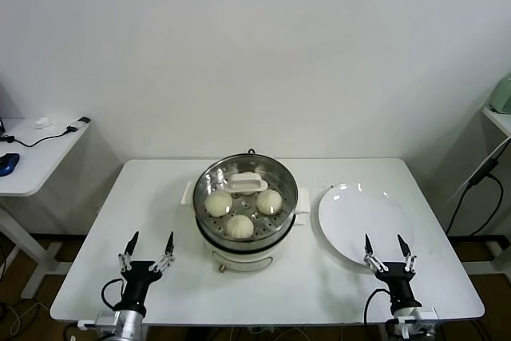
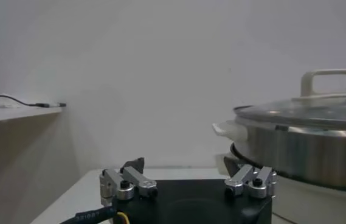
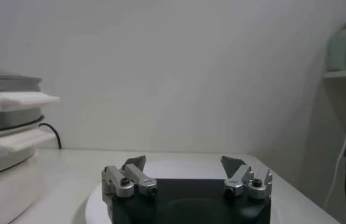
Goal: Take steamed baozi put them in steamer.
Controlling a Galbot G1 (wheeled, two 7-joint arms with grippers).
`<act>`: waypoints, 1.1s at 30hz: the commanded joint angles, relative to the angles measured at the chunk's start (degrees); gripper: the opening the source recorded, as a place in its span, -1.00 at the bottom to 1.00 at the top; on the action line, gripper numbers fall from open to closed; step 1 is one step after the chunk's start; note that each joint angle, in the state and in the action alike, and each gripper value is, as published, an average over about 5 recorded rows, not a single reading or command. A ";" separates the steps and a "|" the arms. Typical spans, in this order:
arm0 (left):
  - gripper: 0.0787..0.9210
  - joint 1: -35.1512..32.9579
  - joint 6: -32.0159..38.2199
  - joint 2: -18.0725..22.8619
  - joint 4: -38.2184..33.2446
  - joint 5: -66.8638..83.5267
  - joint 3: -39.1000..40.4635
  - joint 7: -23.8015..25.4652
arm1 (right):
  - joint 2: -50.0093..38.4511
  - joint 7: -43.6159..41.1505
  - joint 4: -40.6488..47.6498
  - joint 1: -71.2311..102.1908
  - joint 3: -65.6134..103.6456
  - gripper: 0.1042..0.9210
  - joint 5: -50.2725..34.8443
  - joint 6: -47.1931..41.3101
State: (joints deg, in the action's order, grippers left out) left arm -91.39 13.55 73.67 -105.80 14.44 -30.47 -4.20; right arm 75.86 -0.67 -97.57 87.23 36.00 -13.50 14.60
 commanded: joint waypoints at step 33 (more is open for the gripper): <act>0.77 -0.28 -0.02 0.70 0.22 -2.22 1.42 -0.34 | 0.29 -1.47 1.32 -0.50 -0.45 0.76 0.53 0.62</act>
State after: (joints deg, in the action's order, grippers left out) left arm -91.75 13.58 74.54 -105.73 12.42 -28.95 -4.50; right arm 76.12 -1.99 -96.36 86.77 35.65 -12.96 15.30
